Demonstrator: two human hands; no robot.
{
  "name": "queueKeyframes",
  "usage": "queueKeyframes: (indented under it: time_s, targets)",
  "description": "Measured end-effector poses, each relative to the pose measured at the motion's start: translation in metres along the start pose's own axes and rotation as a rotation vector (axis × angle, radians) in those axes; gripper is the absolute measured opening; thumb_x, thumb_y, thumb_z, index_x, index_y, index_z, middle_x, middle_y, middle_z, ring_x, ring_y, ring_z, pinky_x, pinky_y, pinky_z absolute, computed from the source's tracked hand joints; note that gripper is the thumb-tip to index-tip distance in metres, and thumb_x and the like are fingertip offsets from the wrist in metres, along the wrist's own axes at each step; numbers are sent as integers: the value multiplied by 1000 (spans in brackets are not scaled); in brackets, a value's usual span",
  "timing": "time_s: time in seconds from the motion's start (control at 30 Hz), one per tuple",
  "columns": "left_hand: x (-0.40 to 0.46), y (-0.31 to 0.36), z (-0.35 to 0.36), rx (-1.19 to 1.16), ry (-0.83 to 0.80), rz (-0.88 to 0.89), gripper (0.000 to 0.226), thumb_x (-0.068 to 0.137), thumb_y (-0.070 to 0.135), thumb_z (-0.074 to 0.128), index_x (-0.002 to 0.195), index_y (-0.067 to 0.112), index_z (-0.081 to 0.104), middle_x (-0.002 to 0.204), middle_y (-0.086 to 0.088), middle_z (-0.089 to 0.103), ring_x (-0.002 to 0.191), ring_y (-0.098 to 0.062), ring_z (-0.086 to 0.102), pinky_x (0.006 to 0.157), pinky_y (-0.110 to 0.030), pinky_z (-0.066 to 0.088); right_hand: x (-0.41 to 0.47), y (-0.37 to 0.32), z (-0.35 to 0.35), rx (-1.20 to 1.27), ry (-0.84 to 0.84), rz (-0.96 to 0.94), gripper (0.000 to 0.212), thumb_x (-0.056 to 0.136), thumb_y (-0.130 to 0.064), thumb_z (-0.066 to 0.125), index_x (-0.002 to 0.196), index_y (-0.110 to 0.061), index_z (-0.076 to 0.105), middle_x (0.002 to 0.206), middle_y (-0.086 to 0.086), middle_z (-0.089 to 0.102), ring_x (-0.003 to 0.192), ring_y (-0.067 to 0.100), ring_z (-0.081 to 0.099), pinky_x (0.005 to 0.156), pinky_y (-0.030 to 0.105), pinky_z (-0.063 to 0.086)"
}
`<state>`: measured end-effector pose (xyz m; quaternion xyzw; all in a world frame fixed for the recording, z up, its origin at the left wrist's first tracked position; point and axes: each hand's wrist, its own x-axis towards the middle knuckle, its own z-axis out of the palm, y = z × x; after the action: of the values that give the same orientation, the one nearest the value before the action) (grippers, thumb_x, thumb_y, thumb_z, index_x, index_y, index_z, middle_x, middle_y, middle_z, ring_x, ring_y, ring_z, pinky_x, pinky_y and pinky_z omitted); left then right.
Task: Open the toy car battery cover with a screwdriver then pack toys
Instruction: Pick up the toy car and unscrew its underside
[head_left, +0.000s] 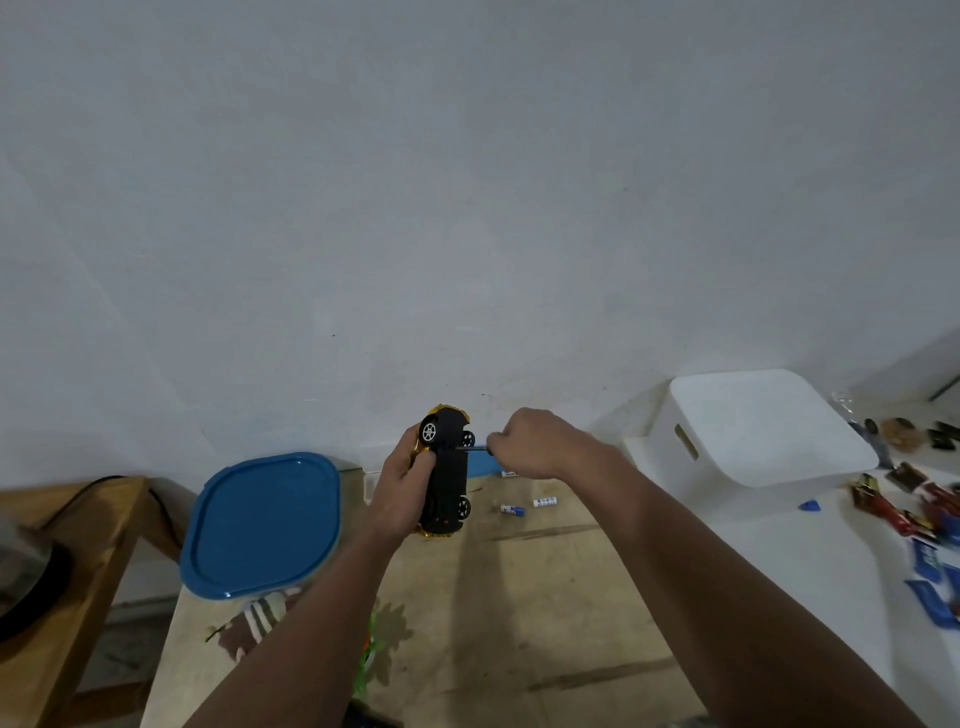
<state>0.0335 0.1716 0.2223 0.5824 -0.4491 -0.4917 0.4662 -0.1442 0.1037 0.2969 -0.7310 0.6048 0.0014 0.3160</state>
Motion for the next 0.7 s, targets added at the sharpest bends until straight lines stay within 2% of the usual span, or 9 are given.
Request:
queueKeyframes:
  time_s: [0.07,0.17,0.23,0.37,0.5,0.57,0.6,0.63,0.7]
  targets:
    - [1,-3,0,-11,11,-6,43,106,9,39,136,31,61,101,-5,69,81,-16,68,62,-24,57,-1,3,-4,6,-81,8,40,101,-33,48,75,-4,57,68,7,47,53,18,39,53,28,30]
    - [0,-7,-1,-14,9,-19,43,106,10,41,136,33,62,102,-7,70,82,-18,69,66,-30,59,-1,4,-5,-55,-99,-42,51,100,-43,52,91,6,66,77,10,56,68,22,52,61,31,36]
    - [0,-9,0,-27,10,-27,42,107,11,41,134,33,63,102,-7,70,81,-17,70,67,-32,60,0,5,-4,-85,-52,-49,55,98,-46,53,85,6,65,73,10,53,68,23,49,62,32,35]
    - [-1,-8,2,-51,28,-33,38,107,14,43,130,34,66,101,-7,71,81,-18,71,67,-33,61,-2,7,-8,-51,-89,-15,48,101,-35,47,104,8,68,81,10,54,59,18,40,58,30,33]
    - [-1,-8,1,-48,34,-48,39,107,15,42,133,35,64,104,-7,72,86,-19,71,67,-31,60,-4,7,-4,-46,-74,-53,49,97,-41,57,98,7,65,89,22,62,71,20,47,62,31,35]
    - [-1,-8,2,-57,35,-45,39,107,16,43,133,36,64,106,-8,72,86,-19,72,70,-35,62,-4,8,-4,-23,-54,-26,52,98,-46,52,86,4,66,70,15,56,63,19,45,60,30,35]
    - [-1,-9,2,-65,37,-43,38,108,16,43,132,36,64,106,-8,72,84,-17,72,70,-35,63,-5,9,-4,2,-66,1,52,99,-44,50,91,3,70,63,6,52,57,18,43,57,29,34]
    - [-1,-9,2,-74,40,-43,37,108,17,44,132,35,65,104,-8,72,81,-16,72,67,-33,62,-6,9,-5,18,-86,13,50,100,-42,50,96,3,71,63,2,51,55,17,43,55,28,35]
    - [-1,-10,3,-85,40,-46,36,108,17,44,131,35,66,102,-8,72,77,-14,72,64,-30,60,-6,10,-3,7,-107,-2,46,98,-43,56,102,1,69,75,5,57,63,18,49,59,29,38]
